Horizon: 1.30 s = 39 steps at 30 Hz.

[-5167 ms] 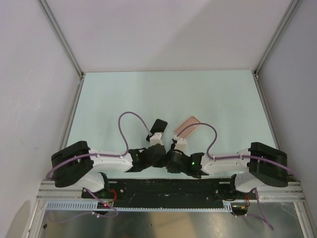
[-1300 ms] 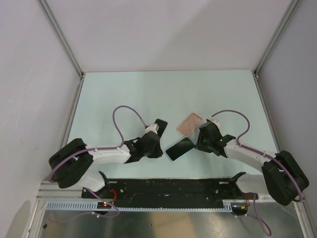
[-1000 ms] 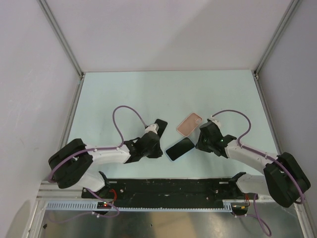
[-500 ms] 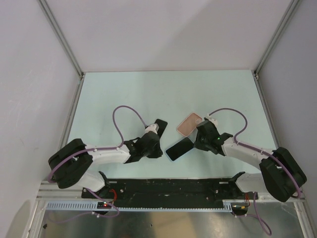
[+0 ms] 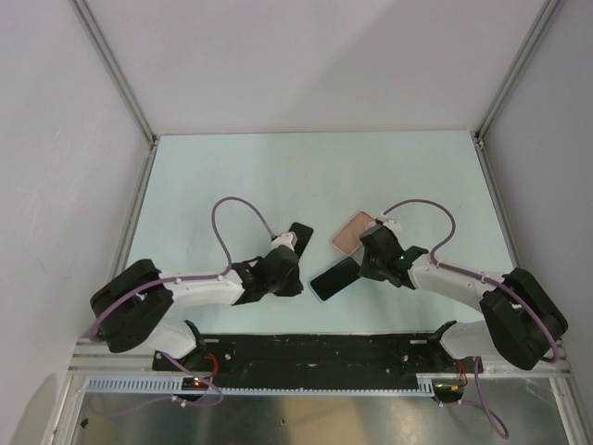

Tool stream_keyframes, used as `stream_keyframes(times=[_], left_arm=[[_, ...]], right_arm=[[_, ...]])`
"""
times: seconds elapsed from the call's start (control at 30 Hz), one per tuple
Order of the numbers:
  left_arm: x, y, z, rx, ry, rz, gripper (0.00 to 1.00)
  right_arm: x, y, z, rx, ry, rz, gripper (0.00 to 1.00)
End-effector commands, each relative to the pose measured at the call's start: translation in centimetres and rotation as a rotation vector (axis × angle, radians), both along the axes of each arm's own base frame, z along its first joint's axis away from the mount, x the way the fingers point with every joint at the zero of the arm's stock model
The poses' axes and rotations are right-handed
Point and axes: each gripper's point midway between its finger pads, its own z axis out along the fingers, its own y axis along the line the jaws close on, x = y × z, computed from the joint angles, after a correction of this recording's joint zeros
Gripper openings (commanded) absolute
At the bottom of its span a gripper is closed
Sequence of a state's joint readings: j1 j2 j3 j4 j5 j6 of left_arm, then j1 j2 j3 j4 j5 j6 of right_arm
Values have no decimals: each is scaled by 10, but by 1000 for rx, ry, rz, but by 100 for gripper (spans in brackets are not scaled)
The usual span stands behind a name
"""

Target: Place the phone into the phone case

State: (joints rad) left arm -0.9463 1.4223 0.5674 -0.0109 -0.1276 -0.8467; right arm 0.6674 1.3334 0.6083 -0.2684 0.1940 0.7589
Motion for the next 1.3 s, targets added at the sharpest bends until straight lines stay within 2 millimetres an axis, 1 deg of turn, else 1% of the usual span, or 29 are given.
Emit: stream_keyframes(times=[0.0, 0.13, 0.2, 0.33, 0.43, 0.5, 0.53, 0.57, 0.6, 0.63, 0.7, 0.77, 0.83, 0.97, 1.03, 1.1, 1.17, 1.27], left_arm=[[13, -8, 26, -18, -66, -18, 0], [14, -8, 31, -10, -76, -25, 0], [15, -8, 34, -11, -86, -27, 0], [17, -8, 41, -8, -106, -35, 0], [19, -11, 48, -9, -120, -53, 2], [20, -14, 52, -11, -131, -73, 8], [21, -16, 54, -10, -137, -87, 11], [22, -19, 56, -10, -142, -99, 17], [22, -22, 58, -5, -149, -117, 22], [23, -25, 61, -1, -157, -131, 29], [25, -33, 64, 16, -177, -170, 43], [26, -43, 68, 43, -206, -224, 57], [27, -52, 68, 85, -228, -288, 67], [28, -69, 54, 214, -255, -430, 85], [29, -75, 44, 270, -259, -485, 91], [29, -82, 34, 305, -261, -537, 97], [30, -86, 26, 336, -266, -584, 99], [31, -90, 16, 366, -269, -638, 99]], right_arm=[[-34, -24, -24, -158, 111, 20, 25], [-46, -26, -38, -215, 154, 37, 19], [-53, -28, -50, -250, 190, 42, 15], [-64, -24, -65, -279, 232, 60, 11], [-68, -21, -68, -283, 240, 67, 9], [-66, -18, -64, -263, 224, 65, 10], [-62, -15, -57, -241, 204, 62, 12], [-59, -12, -52, -220, 188, 63, 15], [-54, -7, -42, -190, 161, 63, 19], [-49, -4, -34, -165, 140, 62, 23], [-39, 2, -13, -111, 90, 58, 32], [-27, 7, 15, -38, 25, 49, 41], [-19, 4, 40, 31, -31, 26, 52], [-6, -18, 80, 125, -129, -55, 67], [-1, -33, 93, 156, -168, -101, 73], [2, -43, 104, 188, -200, -130, 77], [3, -51, 111, 218, -220, -147, 80], [1, -57, 112, 240, -228, -155, 81]])
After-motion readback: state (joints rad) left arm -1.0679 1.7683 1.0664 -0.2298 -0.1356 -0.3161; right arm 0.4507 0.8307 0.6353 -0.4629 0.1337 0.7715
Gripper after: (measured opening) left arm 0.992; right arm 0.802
